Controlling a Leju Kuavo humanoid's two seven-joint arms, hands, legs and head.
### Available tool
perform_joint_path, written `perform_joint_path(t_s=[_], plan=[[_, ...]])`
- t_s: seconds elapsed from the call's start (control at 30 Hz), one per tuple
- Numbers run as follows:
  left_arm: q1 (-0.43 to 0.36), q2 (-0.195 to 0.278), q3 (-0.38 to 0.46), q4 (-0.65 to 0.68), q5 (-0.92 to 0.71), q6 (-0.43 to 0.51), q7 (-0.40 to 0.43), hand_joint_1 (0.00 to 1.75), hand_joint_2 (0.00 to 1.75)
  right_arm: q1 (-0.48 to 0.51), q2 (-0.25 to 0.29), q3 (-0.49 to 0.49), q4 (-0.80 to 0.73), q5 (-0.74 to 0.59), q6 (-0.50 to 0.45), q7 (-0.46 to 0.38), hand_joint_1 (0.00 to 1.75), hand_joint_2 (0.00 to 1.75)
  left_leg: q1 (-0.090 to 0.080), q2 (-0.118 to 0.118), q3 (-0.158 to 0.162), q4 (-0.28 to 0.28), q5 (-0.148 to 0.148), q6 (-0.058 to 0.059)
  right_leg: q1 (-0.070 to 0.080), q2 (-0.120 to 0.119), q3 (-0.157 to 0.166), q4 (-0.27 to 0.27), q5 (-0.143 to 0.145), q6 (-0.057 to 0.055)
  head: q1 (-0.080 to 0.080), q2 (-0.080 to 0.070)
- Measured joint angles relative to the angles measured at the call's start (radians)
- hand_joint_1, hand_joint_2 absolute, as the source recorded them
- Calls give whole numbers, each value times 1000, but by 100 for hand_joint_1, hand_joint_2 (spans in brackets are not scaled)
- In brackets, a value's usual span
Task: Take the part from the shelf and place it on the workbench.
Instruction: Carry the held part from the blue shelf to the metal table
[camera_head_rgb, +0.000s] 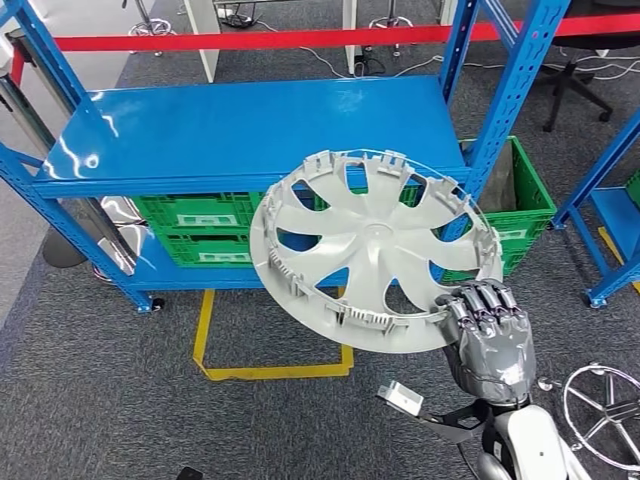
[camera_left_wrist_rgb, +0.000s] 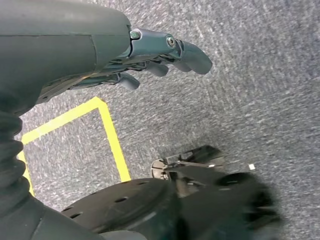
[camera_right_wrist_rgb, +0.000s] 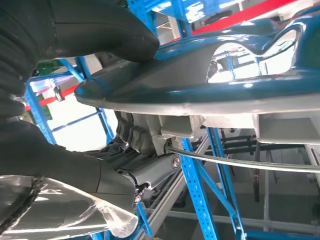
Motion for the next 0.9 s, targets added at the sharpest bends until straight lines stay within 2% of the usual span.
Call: perform_joint_path(t_s=[0.07,0.1,0.13,0.2,0.23,0.27,0.33,0.37,0.4,0.43,0.47,0.5,0.53,0.57,0.6,0.63,0.7,0.73,0.77,0.83,0.87,0.9], plan=[[-2,0,1,0,-2,4,0,0,175,6,0,-9,-5,-7,5,0,175,175,-6,-3,88,-138,-5,17,2,-1,-14,2,16,7,1,0],[-4,-1,1,0,-3,5,0,0,175,7,0,-12,-7,-10,7,1,175,175,-10,-4,108,-178,-13,22,0,-1,-20,1,26,13,1,0],[-5,-3,1,0,-3,6,0,0,175,8,0,-14,-10,-13,9,2,175,175,-14,-3,112,-198,-15,26,-2,-2,-26,-1,36,19,1,0],[-5,-9,3,0,-6,8,1,0,175,12,-1,-21,-16,-17,11,3,175,175,-13,0,98,-213,5,32,-5,0,-41,-1,40,31,1,0],[-5,-11,5,0,-7,9,1,0,175,14,-1,-25,-18,-19,13,3,175,175,-11,3,88,-219,17,38,-5,2,-51,12,18,35,2,0],[-4,-14,7,0,-8,11,1,0,175,17,-2,-30,-20,-21,15,3,175,175,-8,5,76,-223,30,42,-5,4,-64,45,-23,38,3,0],[-5,-17,10,0,-10,13,1,0,175,22,-3,-36,-22,-26,21,3,175,175,-10,7,48,-220,50,47,-5,5,-92,159,-123,41,5,0],[-5,-19,10,0,-12,14,1,0,175,25,-3,-38,-24,-29,24,3,175,175,-11,7,32,-217,61,47,-5,5,-100,221,-150,43,4,0],[-6,-22,11,0,-13,15,1,0,175,27,-4,-40,-24,-32,26,3,175,175,-11,8,16,-214,72,46,-5,5,-98,263,-151,46,4,0],[-6,-24,11,0,-14,15,1,0,175,30,-4,-41,-25,-35,28,2,175,175,-11,9,-2,-209,82,44,-6,5,-84,276,-129,49,4,0],[-6,-27,12,0,-15,16,1,0,175,31,-4,-43,-27,-38,29,2,175,175,-10,10,-22,-201,92,41,-7,5,-55,258,-95,52,4,0],[-6,-29,13,0,-17,16,1,0,175,32,-4,-45,-29,-41,31,2,175,175,-9,10,-40,-191,99,36,-10,4,-9,206,-69,55,5,0],[-6,-30,14,0,-18,17,1,0,175,32,-4,-48,-32,-42,32,1,175,175,-9,10,-57,-177,104,32,-11,4,48,133,-64,58,5,0],[-6,-31,14,0,-20,17,1,0,175,32,-4,-51,-37,-43,33,1,175,175,-10,9,-71,-164,110,27,-12,4,97,63,-78,56,5,0],[-6,-31,15,0,-21,18,1,0,175,33,-4,-54,-41,-44,34,1,175,175,-12,9,-81,-153,117,22,-12,4,128,12,-96,52,6,0],[-6,-32,16,0,-21,19,1,0,175,35,-4,-56,-45,-45,35,0,175,175,-14,9,-88,-148,124,19,-9,5,139,-13,-111,46,6,0],[-4,-31,17,0,-22,21,1,0,175,38,-4,-59,-50,-47,39,-1,175,175,-12,7,-96,-143,132,10,-9,3,120,-12,-105,28,6,0],[-3,-31,17,0,-22,21,1,0,175,39,-4,-60,-51,-49,41,-1,175,175,-10,6,-101,-131,112,5,-10,2,111,-10,-97,19,5,0],[-1,-31,17,0,-23,21,1,0,175,39,-4,-60,-52,-50,43,-2,175,175,-8,5,-107,-103,72,-2,-11,0,102,-10,-87,11,3,0],[-2,-31,17,0,-25,21,2,0,175,40,-4,-61,-54,-52,46,-2,175,175,-3,4,-124,5,-36,-12,-10,-2,82,-7,-65,4,0,0],[-2,-32,17,0,-26,21,2,0,175,41,-4,-62,-55,-52,46,-1,175,175,-2,5,-130,67,-73,-14,-8,-2,69,-5,-53,3,0,0],[-3,-32,17,0,-28,21,2,0,175,43,-4,-63,-55,-53,46,-1,175,175,-1,4,-128,112,-86,-14,-6,-2,54,-1,-42,2,0,0]])
